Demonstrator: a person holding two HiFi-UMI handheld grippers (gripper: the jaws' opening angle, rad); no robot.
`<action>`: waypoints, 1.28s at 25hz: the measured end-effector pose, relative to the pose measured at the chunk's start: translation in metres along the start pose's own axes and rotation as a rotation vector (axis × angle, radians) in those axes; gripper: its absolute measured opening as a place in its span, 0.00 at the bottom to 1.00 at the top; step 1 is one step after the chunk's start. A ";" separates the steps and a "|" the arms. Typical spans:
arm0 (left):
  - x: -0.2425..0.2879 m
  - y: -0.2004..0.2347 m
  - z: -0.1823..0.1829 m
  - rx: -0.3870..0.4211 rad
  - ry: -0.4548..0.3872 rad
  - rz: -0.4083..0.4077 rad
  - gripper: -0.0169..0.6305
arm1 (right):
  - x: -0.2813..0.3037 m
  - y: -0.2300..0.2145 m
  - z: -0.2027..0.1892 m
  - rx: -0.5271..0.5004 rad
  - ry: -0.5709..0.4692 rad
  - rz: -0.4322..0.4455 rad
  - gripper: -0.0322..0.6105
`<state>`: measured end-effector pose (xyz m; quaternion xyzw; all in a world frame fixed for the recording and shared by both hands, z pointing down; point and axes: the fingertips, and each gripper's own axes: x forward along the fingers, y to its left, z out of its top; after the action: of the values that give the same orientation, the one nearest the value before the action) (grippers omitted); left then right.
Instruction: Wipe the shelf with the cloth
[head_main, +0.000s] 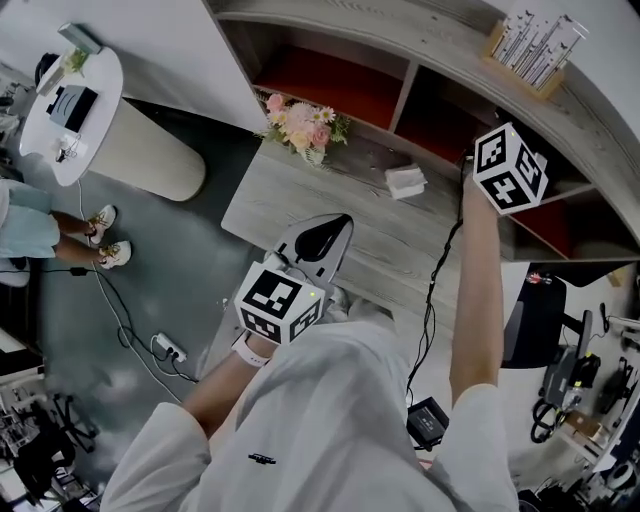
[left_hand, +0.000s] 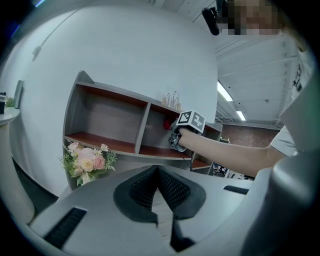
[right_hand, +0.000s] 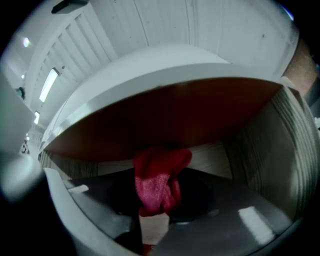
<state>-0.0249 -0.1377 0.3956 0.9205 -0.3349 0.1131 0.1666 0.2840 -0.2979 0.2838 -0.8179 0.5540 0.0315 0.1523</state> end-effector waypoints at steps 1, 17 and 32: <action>0.001 -0.001 0.001 0.001 -0.002 -0.005 0.03 | -0.003 -0.011 0.002 0.038 -0.006 -0.030 0.22; 0.006 -0.008 -0.004 0.002 0.018 -0.046 0.03 | -0.034 -0.089 0.023 0.531 -0.124 -0.140 0.21; -0.005 -0.003 -0.004 0.004 0.021 -0.009 0.03 | -0.028 -0.120 -0.007 0.831 -0.137 -0.233 0.21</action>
<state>-0.0271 -0.1306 0.3972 0.9211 -0.3288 0.1226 0.1688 0.3824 -0.2337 0.3227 -0.7402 0.4121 -0.1573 0.5075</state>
